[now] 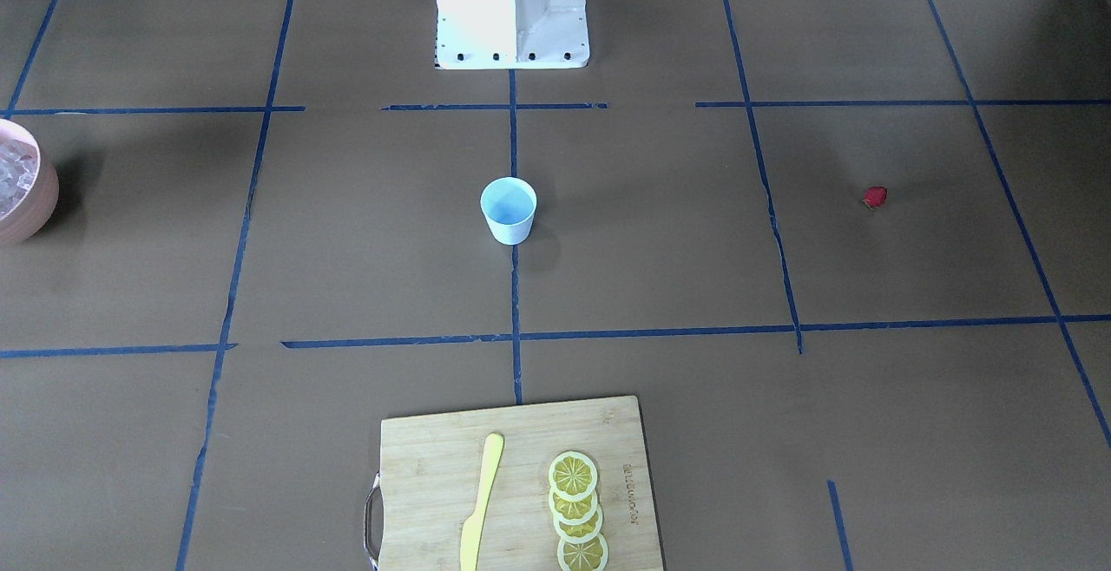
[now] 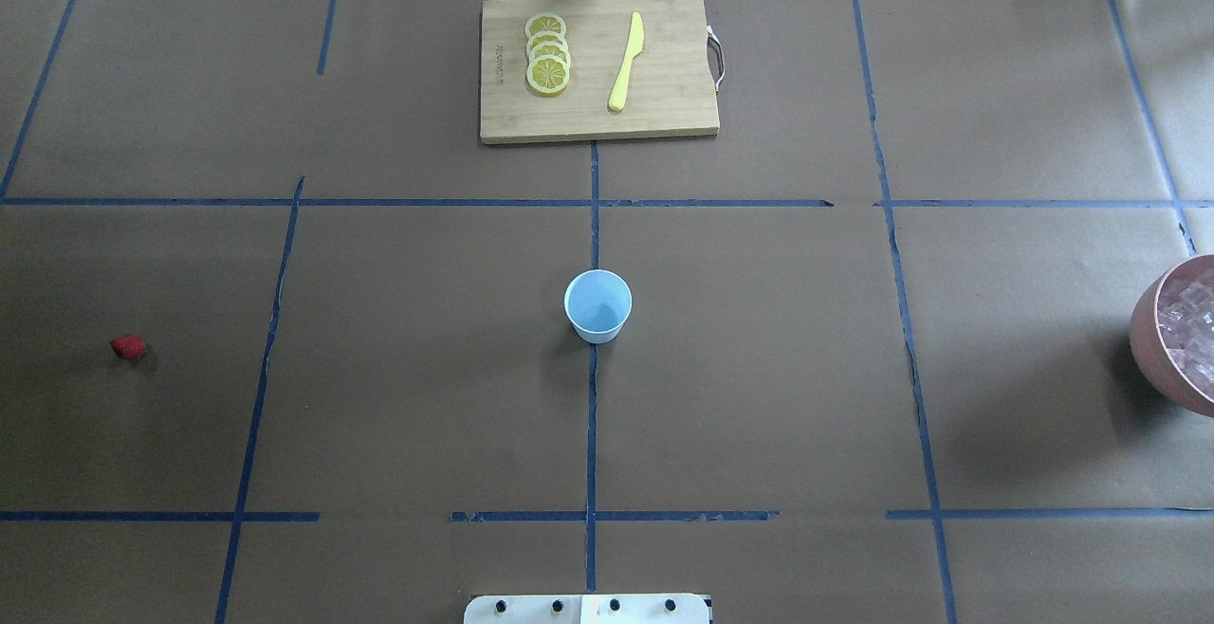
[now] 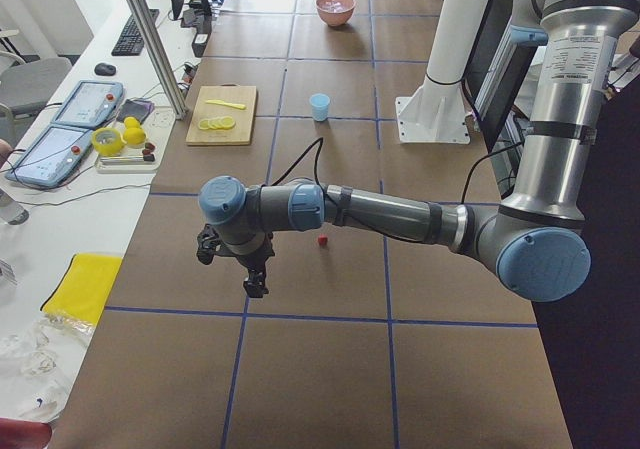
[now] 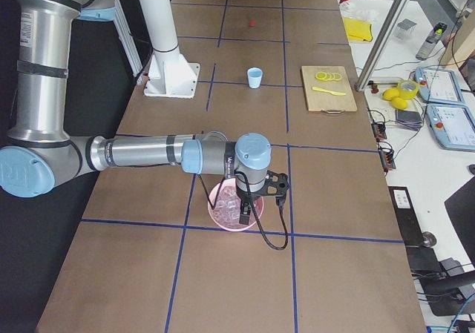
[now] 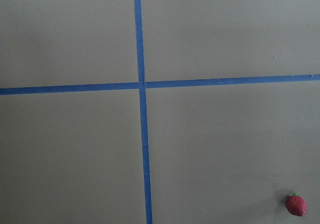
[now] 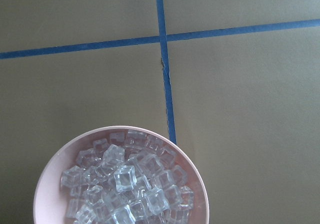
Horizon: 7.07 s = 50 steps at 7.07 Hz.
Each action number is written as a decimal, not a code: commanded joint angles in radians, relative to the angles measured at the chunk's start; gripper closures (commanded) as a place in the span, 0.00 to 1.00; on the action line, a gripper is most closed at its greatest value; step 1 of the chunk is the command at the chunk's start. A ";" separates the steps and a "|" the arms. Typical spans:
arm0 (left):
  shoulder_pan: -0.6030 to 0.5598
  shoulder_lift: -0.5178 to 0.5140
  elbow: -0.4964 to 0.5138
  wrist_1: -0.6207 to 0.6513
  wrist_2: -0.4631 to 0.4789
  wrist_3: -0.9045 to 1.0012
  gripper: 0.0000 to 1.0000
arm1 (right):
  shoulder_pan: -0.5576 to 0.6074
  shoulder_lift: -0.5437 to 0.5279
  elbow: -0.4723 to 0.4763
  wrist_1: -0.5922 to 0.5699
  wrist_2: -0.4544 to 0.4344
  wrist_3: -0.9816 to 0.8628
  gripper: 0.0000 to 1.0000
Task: Put ice and strawberries in cup
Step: 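Grasp a clear ice cube from the pink bowl with the right gripper, then carry the ice cube with the right gripper over the light-blue cup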
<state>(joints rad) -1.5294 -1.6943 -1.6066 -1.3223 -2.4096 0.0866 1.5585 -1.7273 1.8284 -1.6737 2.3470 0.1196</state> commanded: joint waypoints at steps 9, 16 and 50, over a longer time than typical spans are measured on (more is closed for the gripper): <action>0.009 0.022 -0.039 -0.038 0.003 -0.002 0.00 | -0.098 -0.044 0.023 0.164 0.101 0.093 0.00; 0.009 0.027 -0.045 -0.074 -0.002 0.002 0.00 | -0.267 -0.161 -0.024 0.442 0.052 0.664 0.10; 0.009 0.027 -0.052 -0.074 -0.003 0.005 0.00 | -0.728 0.383 0.158 0.424 -0.066 1.390 1.00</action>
<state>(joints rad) -1.5202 -1.6662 -1.6619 -1.3959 -2.4129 0.0920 0.9456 -1.4663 1.9934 -1.2440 2.3152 1.4253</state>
